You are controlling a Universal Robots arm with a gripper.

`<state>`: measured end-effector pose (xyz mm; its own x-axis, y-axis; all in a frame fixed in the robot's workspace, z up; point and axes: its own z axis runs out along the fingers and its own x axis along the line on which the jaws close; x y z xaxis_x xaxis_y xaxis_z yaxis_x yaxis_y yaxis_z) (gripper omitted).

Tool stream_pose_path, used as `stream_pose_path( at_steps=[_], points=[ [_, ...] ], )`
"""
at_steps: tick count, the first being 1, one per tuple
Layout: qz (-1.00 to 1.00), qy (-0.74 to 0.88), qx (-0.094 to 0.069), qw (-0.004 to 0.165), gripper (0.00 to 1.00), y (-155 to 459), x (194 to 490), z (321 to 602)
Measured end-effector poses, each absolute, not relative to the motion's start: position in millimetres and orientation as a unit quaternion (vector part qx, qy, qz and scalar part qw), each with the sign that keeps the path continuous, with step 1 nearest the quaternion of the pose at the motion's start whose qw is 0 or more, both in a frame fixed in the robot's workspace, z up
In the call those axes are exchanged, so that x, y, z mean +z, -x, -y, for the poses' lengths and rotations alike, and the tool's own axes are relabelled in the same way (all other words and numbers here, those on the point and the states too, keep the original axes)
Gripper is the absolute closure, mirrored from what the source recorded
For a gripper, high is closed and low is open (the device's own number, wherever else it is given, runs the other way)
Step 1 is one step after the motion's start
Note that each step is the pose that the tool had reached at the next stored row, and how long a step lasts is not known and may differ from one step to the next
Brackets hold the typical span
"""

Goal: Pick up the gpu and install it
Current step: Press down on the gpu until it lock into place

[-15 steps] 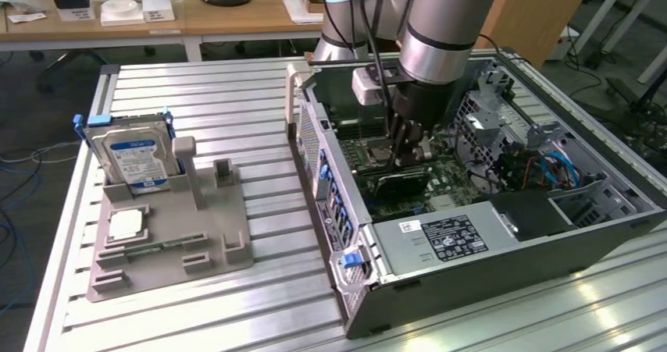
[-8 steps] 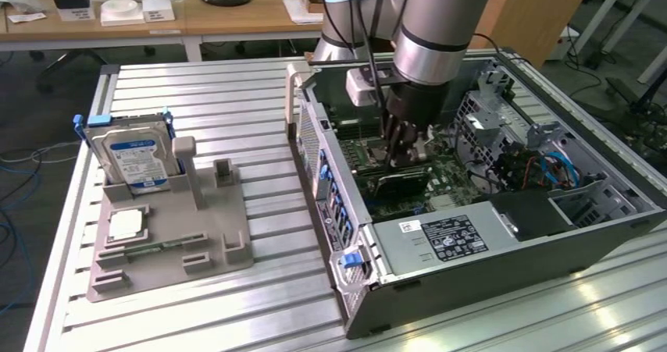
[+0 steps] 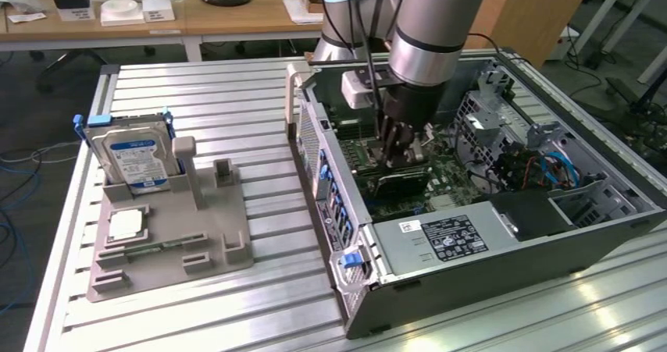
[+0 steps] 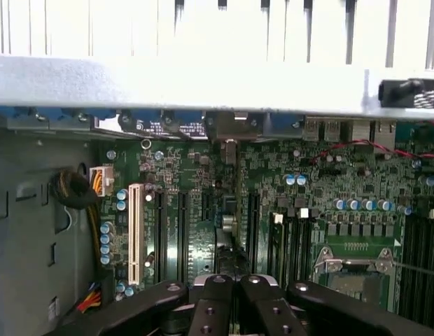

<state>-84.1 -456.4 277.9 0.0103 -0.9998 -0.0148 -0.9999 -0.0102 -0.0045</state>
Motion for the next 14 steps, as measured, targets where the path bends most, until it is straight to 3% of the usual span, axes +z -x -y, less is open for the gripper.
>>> stream_pose_path(
  at_steps=[14],
  points=[
    [-0.703,0.711,0.004,0.007,0.89,105,275,454]
  ],
)
